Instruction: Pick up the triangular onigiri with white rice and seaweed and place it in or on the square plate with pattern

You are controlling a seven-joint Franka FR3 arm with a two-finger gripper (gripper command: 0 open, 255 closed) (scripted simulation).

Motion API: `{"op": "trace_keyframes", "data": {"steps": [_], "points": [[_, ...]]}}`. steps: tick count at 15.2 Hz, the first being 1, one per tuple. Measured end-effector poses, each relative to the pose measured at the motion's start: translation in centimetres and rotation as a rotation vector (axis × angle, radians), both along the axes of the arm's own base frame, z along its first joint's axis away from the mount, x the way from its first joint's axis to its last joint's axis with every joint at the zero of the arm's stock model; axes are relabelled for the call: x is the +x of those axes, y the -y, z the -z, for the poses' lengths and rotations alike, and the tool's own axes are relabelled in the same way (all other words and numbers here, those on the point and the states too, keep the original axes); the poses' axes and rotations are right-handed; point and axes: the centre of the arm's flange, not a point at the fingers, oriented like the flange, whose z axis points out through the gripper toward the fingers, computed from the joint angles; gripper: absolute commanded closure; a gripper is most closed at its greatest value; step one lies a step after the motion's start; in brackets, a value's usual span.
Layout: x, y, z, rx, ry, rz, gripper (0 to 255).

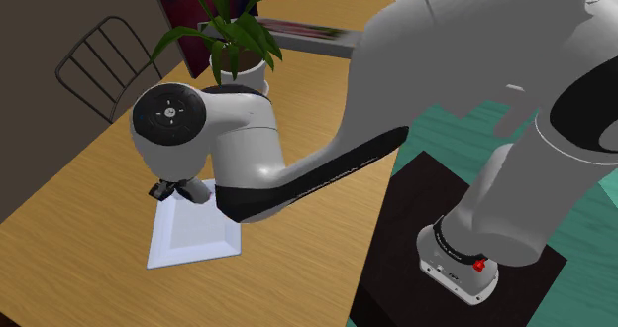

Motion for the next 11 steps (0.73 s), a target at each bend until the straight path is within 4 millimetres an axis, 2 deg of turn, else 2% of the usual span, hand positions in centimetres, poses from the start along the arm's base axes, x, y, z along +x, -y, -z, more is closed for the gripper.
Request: {"op": "trace_keyframes", "data": {"steps": [1, 2, 11], "points": [[-0.3, -1.8, -0.2, 0.0, 0.0, 0.0, 255], [-0.7, -2.7, -0.1, 0.001, 0.0, 0.0, 255], [-0.8, -3.4, 4.3, 0.0, 0.0, 0.002, 255]]}}
